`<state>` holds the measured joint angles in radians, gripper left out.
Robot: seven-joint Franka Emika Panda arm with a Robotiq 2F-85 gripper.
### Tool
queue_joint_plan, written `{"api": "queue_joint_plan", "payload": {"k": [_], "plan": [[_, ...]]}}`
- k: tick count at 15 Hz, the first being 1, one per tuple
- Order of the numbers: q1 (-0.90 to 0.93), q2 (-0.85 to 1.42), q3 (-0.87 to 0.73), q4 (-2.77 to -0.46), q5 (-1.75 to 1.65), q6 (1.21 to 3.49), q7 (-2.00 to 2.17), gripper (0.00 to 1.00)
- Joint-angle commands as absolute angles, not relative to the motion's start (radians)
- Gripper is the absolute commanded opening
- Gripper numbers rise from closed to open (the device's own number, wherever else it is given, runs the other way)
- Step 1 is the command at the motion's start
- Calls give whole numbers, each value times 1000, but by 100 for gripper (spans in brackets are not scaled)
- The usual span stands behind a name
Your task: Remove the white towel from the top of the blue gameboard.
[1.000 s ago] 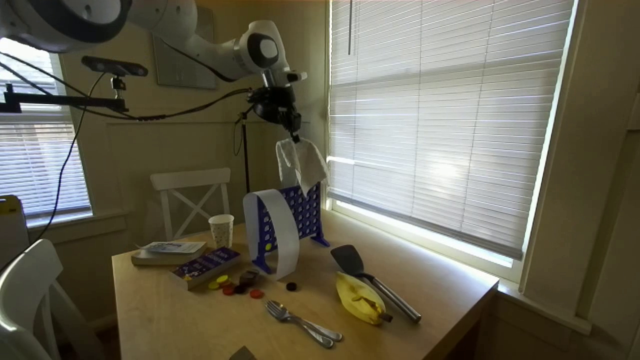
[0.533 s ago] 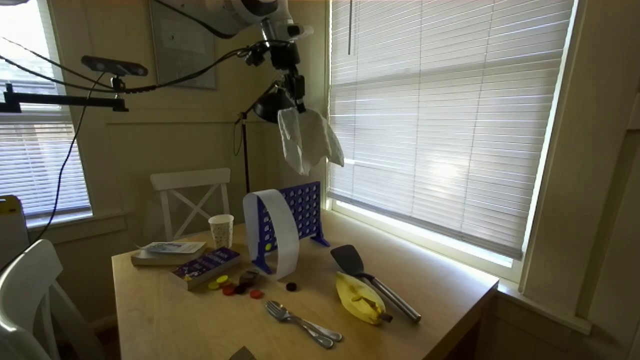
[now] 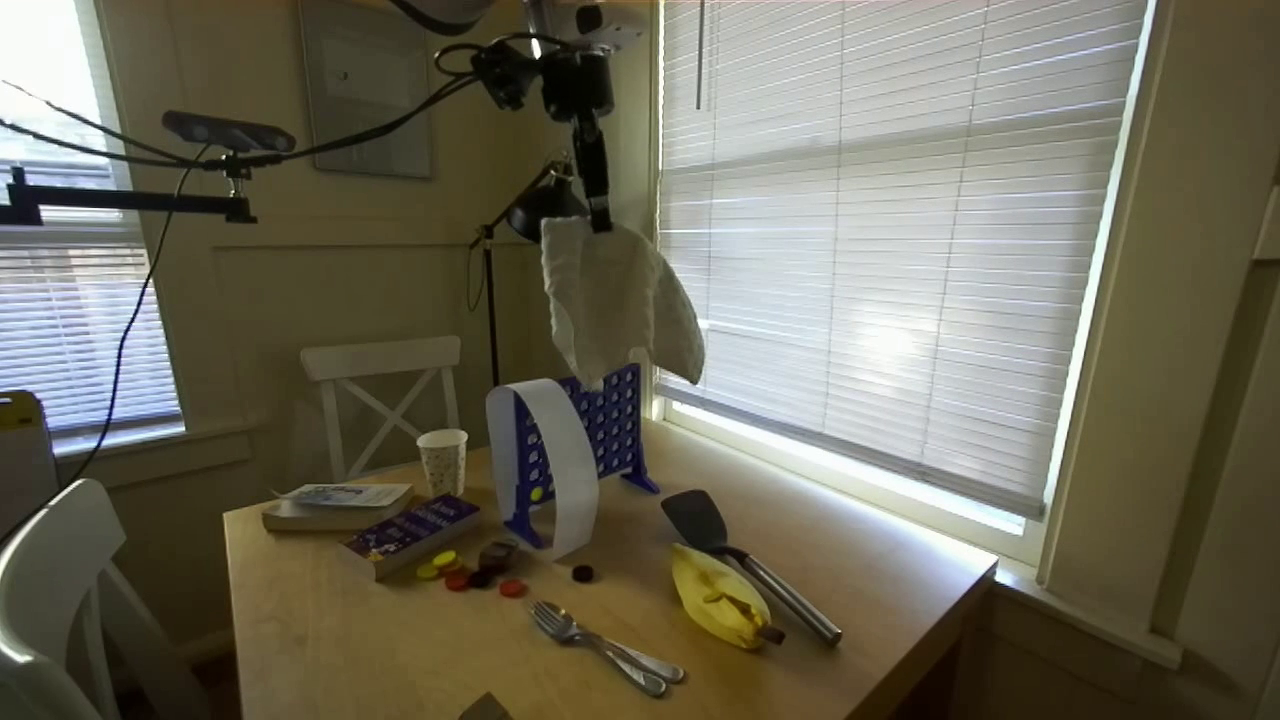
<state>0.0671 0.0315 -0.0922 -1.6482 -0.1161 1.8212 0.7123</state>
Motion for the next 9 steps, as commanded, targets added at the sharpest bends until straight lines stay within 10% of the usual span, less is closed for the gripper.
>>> {"api": "queue_joint_plan", "payload": {"k": [1, 9], "plan": [[11, -66, -81, -1840, -74, 1871, 744, 1], [-44, -150, -81, -2110, -113, 1942, 526, 1]]}}
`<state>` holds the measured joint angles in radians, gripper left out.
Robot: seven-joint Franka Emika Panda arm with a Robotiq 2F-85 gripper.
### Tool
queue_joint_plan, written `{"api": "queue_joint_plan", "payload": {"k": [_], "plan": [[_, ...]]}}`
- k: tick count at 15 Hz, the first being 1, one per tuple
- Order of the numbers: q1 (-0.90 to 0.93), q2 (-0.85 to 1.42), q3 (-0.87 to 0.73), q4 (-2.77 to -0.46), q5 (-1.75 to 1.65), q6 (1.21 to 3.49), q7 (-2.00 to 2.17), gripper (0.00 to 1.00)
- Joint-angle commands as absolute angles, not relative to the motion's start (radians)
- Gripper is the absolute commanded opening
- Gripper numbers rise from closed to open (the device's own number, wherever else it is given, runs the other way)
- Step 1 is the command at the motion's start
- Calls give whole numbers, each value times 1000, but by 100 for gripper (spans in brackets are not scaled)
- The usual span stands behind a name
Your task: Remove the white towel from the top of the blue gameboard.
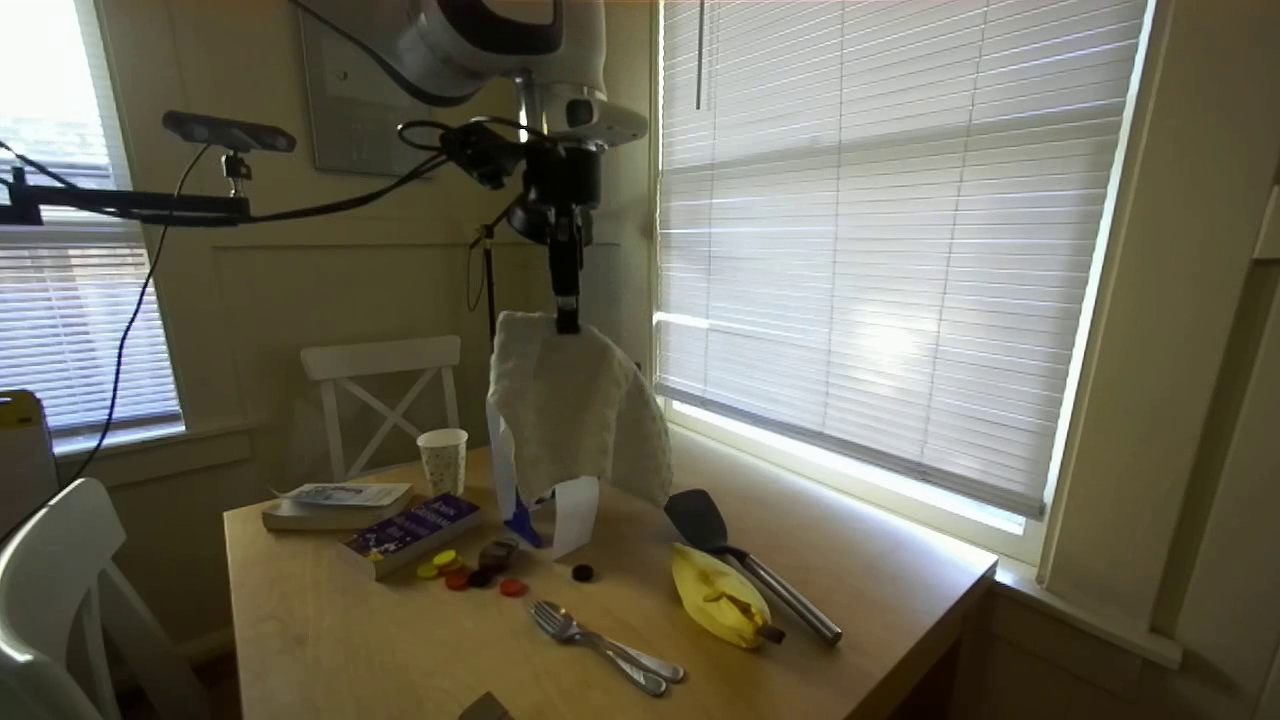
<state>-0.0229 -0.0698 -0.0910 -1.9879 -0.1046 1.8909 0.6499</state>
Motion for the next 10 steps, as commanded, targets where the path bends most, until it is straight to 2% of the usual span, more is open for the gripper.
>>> {"api": "queue_joint_plan", "payload": {"k": [1, 10], "plan": [[-44, -161, -78, -2124, -109, 1943, 470, 1], [-86, -96, -112, -2093, -137, 1907, 73, 1]]}}
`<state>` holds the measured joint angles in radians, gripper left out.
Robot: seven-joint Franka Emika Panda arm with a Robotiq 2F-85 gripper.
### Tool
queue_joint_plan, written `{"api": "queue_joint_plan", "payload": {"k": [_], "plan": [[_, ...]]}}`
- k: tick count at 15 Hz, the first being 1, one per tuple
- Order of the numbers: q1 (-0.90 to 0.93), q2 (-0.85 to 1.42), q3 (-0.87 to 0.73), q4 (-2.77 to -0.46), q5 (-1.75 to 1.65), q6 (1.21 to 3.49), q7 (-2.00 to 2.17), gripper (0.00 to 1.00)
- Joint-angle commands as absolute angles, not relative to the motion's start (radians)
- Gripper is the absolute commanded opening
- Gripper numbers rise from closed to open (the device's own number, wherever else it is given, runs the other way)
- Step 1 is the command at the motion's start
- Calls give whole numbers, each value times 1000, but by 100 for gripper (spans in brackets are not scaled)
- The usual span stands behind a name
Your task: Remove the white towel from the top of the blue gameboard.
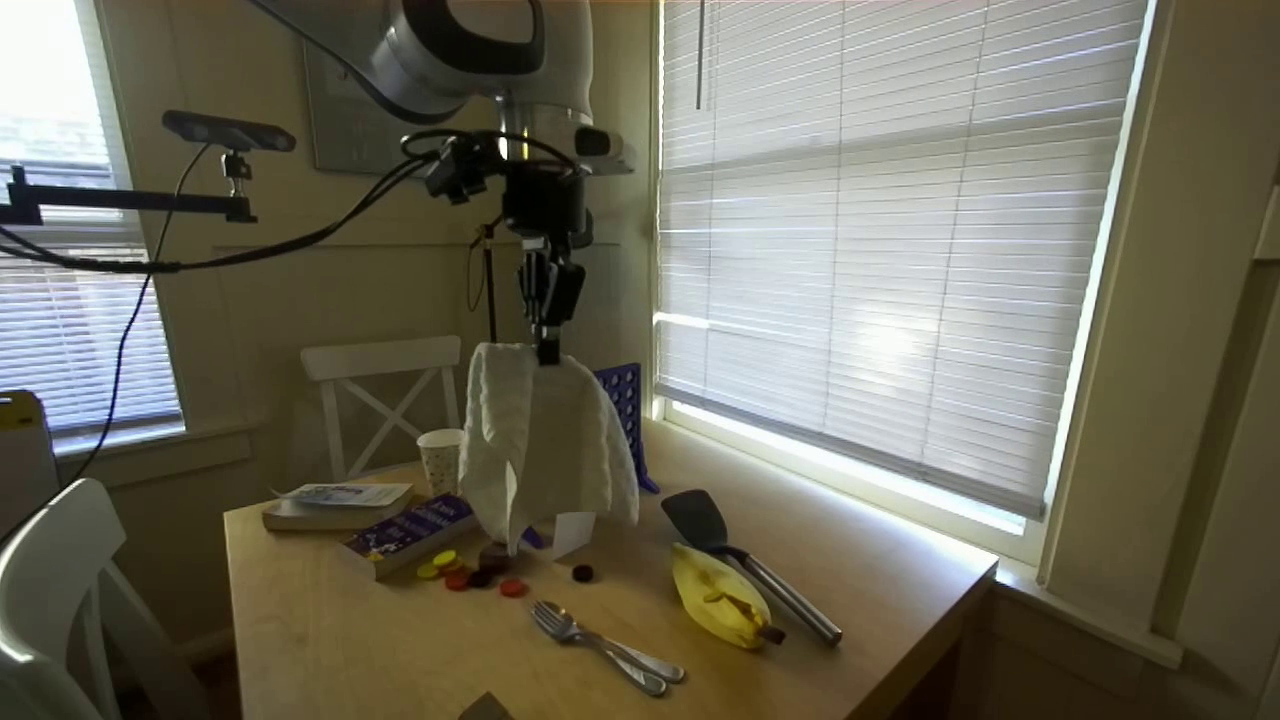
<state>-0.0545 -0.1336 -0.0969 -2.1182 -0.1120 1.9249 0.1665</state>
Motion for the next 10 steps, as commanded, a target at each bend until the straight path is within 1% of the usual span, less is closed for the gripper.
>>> {"api": "queue_joint_plan", "payload": {"k": [1, 2, 3, 4, 8, 9, 10], "plan": [[-96, -86, -121, -2092, -137, 1887, 41, 1], [-106, -73, -130, -2087, -136, 1858, 15, 1], [-96, -104, -114, -2114, -122, 1902, 70, 1], [-103, -95, -119, -2114, -122, 1900, 61, 5], [-100, -95, -111, -2114, -122, 1901, 64, 5], [-100, -95, -111, -2114, -122, 1901, 64, 1], [-101, -112, -111, -2150, -138, 1903, 52, 1]]}}
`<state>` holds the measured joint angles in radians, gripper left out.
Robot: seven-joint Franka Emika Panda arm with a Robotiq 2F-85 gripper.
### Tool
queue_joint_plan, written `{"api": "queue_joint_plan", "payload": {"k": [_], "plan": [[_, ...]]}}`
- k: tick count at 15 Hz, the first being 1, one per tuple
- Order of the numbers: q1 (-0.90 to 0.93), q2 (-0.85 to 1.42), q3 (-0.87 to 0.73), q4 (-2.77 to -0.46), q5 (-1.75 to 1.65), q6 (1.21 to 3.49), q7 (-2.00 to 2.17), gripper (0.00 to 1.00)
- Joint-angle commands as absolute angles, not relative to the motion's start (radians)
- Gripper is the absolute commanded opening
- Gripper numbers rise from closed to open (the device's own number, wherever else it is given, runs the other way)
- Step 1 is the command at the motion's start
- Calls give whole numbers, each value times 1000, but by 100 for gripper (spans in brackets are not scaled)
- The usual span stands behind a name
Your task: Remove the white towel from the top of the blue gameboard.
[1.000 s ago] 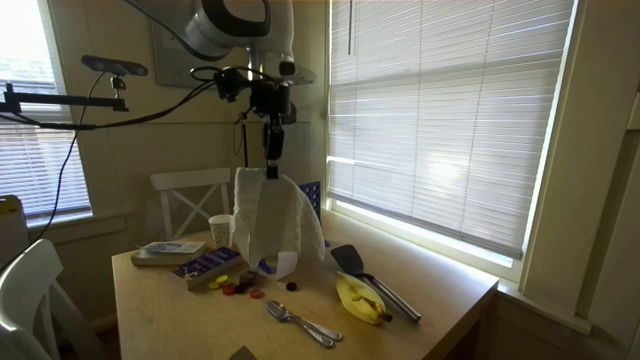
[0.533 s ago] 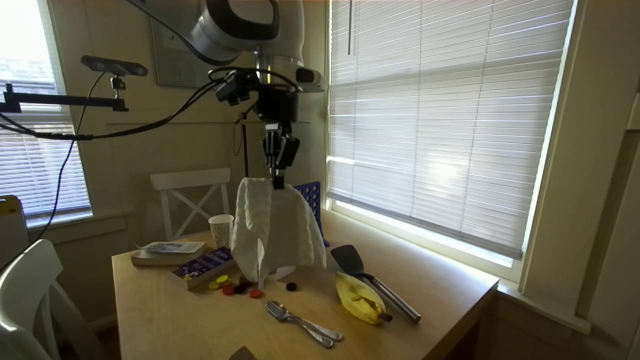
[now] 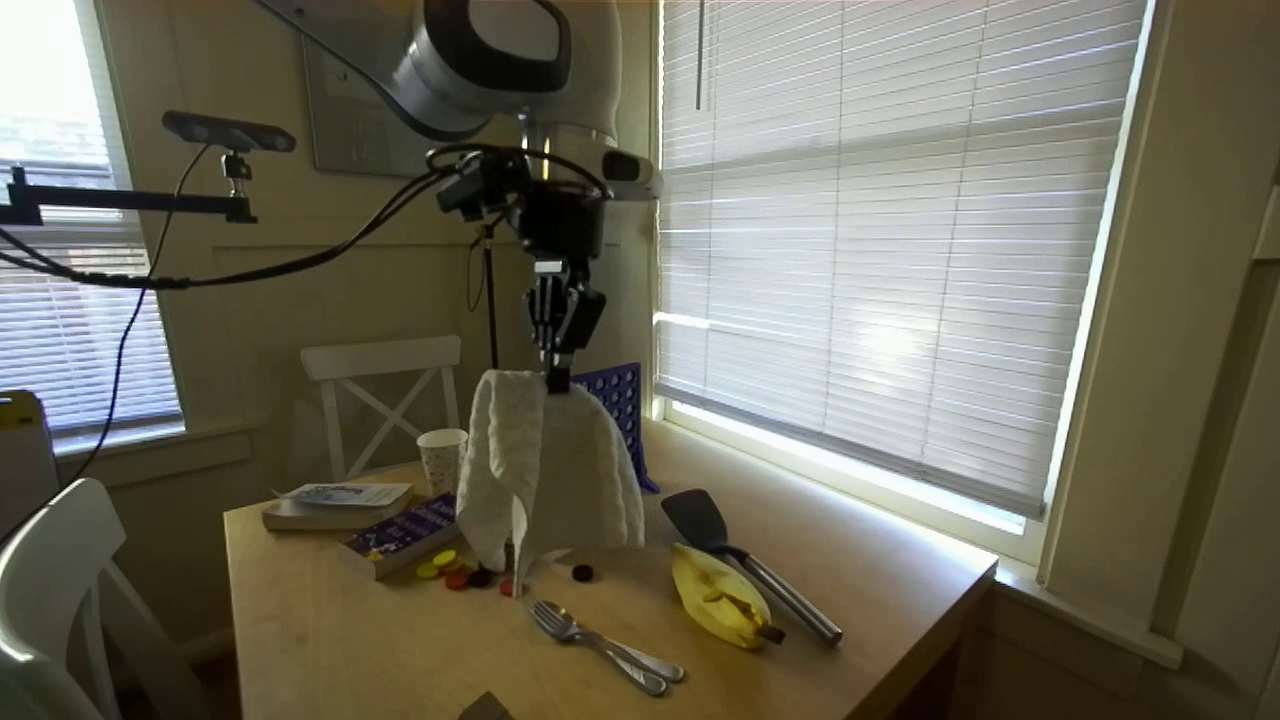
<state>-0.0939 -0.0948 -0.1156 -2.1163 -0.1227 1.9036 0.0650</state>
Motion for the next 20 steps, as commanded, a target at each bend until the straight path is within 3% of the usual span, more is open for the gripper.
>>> {"api": "queue_joint_plan", "payload": {"k": [1, 10, 20], "plan": [[-104, -129, -115, -2188, -147, 1916, 35, 1], [-170, -213, -178, -2542, -194, 2116, -48, 1], [-281, -94, -233, -2756, -320, 2633, 0, 1]]}}
